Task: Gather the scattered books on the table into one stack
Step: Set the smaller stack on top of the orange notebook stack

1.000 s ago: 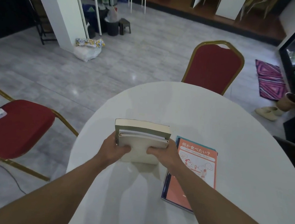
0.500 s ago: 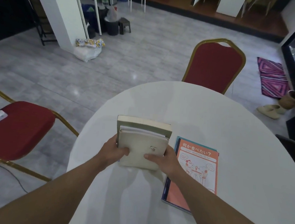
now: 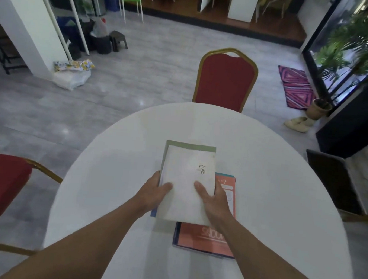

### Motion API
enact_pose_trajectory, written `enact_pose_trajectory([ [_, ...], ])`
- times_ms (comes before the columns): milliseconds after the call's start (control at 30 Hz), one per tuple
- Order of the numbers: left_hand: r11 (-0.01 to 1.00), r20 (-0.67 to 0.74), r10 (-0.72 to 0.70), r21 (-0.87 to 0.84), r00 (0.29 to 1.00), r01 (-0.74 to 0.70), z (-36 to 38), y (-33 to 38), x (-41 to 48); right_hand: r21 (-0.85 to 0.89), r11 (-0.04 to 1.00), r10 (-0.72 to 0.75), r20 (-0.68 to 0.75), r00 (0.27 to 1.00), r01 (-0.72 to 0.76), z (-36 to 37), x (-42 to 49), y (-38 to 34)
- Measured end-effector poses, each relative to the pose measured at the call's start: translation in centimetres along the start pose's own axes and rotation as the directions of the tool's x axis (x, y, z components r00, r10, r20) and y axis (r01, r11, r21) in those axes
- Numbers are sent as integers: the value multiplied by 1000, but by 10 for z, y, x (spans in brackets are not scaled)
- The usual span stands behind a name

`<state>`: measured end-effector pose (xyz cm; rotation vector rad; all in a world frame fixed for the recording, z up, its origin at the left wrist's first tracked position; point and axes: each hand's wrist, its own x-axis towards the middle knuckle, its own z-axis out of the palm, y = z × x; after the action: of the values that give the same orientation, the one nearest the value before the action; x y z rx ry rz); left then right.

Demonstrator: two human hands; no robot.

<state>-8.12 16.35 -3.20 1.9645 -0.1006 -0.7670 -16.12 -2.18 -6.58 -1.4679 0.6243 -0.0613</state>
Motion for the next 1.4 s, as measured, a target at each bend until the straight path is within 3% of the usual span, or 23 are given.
enact_pose_trajectory([
  [167, 973, 58, -74, 225, 996, 59, 60, 6, 12, -130, 991, 11, -147, 989, -31, -49, -10, 21],
  [267, 957, 84, -117, 275, 990, 90, 89, -3, 15, -191, 979, 32, -200, 979, -71, -69, -16, 35],
  [467, 913, 13, -151, 386, 988, 134, 112, -21, 18, -291, 952, 26, -246, 969, -99, -77, -17, 55],
  [667, 893, -72, -117, 428, 991, 136, 118, -22, 22, -562, 767, 123, -345, 931, -310, -70, -12, 62],
  [1067, 955, 47, -164, 257, 985, 147, 119, -34, 29, -364, 893, 180, -253, 951, -266, -72, 5, 90],
  [1233, 954, 82, -171, 264, 982, 144, 115, -32, 27, -346, 899, 182, -258, 949, -267, -75, 12, 100],
  [1400, 920, 155, -179, 376, 972, 109, 101, -23, 32, -371, 884, 225, -192, 955, -283, -72, -8, 50],
])
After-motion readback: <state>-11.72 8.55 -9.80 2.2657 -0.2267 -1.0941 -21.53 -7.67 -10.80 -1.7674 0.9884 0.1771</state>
